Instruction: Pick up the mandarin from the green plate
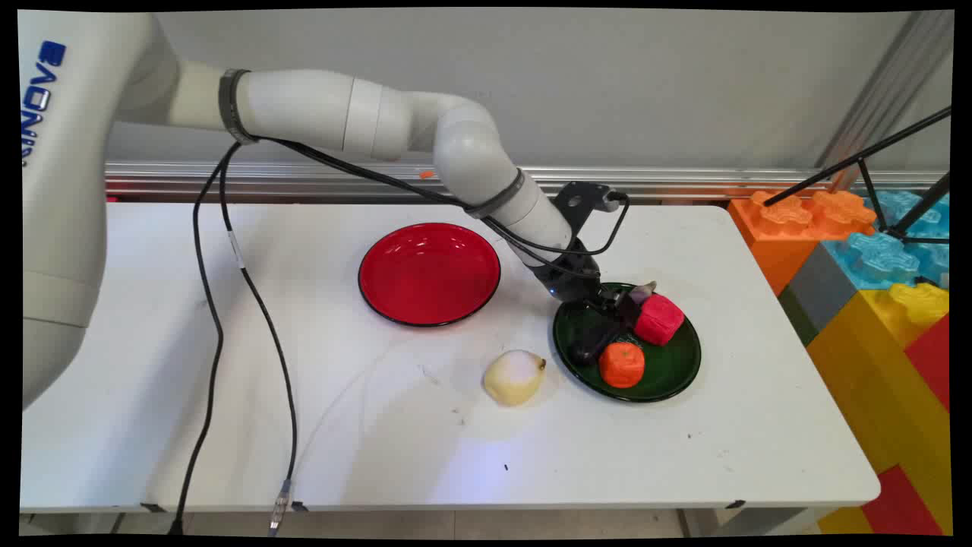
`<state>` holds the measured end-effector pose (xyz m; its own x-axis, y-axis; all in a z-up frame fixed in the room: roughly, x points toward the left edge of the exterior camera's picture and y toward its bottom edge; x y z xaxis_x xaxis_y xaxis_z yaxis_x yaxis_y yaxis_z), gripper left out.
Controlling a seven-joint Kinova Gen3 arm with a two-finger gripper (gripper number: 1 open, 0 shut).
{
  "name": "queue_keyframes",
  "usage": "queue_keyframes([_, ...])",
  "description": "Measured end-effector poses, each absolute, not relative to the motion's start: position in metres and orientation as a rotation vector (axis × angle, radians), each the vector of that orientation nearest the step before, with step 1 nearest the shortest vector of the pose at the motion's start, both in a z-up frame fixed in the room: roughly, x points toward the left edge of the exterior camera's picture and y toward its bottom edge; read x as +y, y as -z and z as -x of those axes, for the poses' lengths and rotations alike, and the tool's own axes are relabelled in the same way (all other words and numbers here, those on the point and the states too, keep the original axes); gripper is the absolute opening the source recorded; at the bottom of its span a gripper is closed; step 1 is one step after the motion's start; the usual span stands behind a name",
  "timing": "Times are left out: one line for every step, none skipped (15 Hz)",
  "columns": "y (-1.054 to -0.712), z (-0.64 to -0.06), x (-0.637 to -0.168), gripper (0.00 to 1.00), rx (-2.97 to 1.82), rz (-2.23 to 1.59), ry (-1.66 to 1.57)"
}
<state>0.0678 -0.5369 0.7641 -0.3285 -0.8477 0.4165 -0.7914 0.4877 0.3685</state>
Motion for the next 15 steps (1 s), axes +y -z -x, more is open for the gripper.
queue_keyframes([-0.766,-0.068,-0.537,1.0,-2.175,-1.342,0.129])
queue_keyframes([-0.769,-0.068,-0.536,1.0,-2.179,-1.332,0.125])
queue_keyframes([-0.771,-0.067,-0.535,1.0,-2.183,-1.324,0.123])
queue_keyframes([-0.775,-0.066,-0.534,1.0,-2.192,-1.304,0.116])
queue_keyframes([-0.778,-0.065,-0.533,1.0,-2.198,-1.289,0.112])
queue_keyframes([-0.782,-0.064,-0.532,1.0,-2.211,-1.262,0.102])
queue_keyframes([-0.788,-0.062,-0.53,1.0,-2.227,-1.226,0.09])
queue_keyframes([-0.794,-0.06,-0.528,1.0,-2.249,-1.185,0.077])
queue_keyframes([-0.799,-0.059,-0.526,1.0,-2.27,-1.147,0.067])
queue_keyframes([-0.802,-0.058,-0.524,1.0,-2.286,-1.121,0.06])
queue_keyframes([-0.806,-0.057,-0.521,1.0,-2.31,-1.079,0.052])
queue_keyframes([-0.808,-0.056,-0.519,1.0,-2.326,-1.051,0.047])
queue_keyframes([-0.812,-0.054,-0.516,1.0,-2.349,-1.007,0.04])
queue_keyframes([-0.815,-0.052,-0.513,1.0,-2.376,-0.953,0.032])
queue_keyframes([-0.818,-0.051,-0.51,1.0,-2.401,-0.9,0.024])
